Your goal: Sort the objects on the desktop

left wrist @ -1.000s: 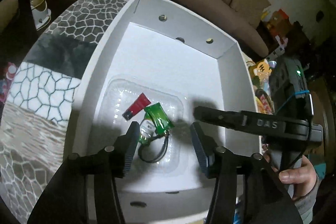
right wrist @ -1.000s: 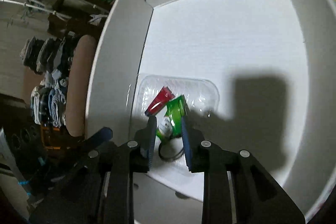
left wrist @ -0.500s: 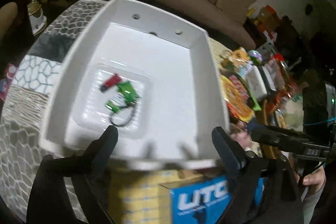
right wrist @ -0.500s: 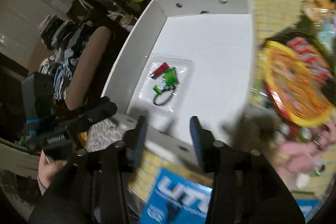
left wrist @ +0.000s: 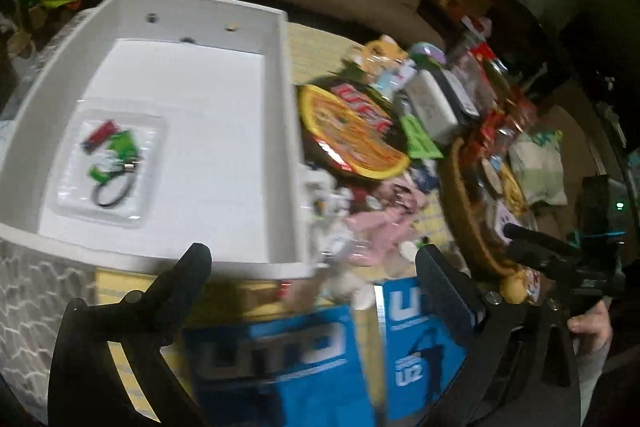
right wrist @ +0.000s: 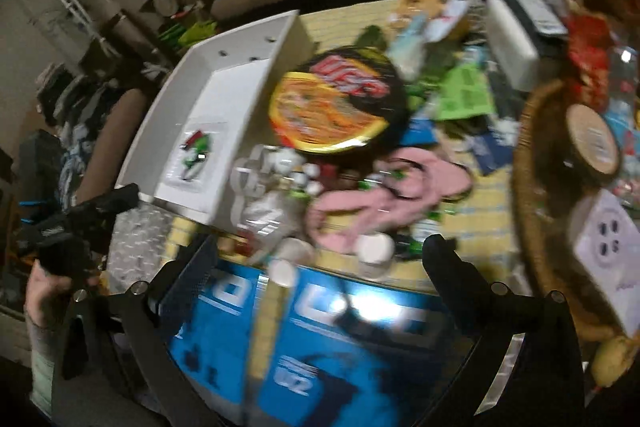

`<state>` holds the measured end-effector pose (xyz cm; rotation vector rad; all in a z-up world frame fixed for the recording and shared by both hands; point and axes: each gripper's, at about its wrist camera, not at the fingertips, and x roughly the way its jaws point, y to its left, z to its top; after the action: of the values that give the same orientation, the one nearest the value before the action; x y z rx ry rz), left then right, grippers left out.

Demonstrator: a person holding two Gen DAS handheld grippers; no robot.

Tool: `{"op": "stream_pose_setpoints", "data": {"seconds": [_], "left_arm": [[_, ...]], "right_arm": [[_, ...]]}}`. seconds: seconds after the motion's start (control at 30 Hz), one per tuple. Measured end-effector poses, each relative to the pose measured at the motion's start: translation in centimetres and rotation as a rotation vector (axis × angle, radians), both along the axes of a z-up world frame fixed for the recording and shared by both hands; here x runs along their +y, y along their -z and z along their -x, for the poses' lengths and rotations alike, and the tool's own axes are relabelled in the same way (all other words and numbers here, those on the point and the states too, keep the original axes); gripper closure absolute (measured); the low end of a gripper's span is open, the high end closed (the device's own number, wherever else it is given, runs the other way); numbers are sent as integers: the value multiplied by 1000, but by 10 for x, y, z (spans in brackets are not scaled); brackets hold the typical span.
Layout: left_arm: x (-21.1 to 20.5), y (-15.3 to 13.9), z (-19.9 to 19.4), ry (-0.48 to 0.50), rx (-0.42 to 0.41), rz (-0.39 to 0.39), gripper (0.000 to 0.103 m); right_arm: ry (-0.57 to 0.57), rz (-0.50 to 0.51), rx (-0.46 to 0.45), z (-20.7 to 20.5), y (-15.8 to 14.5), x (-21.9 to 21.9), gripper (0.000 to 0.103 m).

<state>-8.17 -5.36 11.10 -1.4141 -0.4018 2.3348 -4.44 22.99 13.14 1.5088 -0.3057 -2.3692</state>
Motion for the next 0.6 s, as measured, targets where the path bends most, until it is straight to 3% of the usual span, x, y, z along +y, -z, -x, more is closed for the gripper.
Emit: {"op": "stream_pose_setpoints", "data": {"seconds": [0.33,0.43,0.5,0.6], "left_arm": [[69,17,2,102,19,-60,0],[82,22,9,118,26,-81,0],[91,24,14,133,26,-79,0],[103,30,23,151,15,-100,0]], "right_arm": [[88,108,29,12,45,49,1],[106,142,21,27,64,53,12],[111,155,7,39,78,55,38],[122,110,-15,55,97,56,47]]}}
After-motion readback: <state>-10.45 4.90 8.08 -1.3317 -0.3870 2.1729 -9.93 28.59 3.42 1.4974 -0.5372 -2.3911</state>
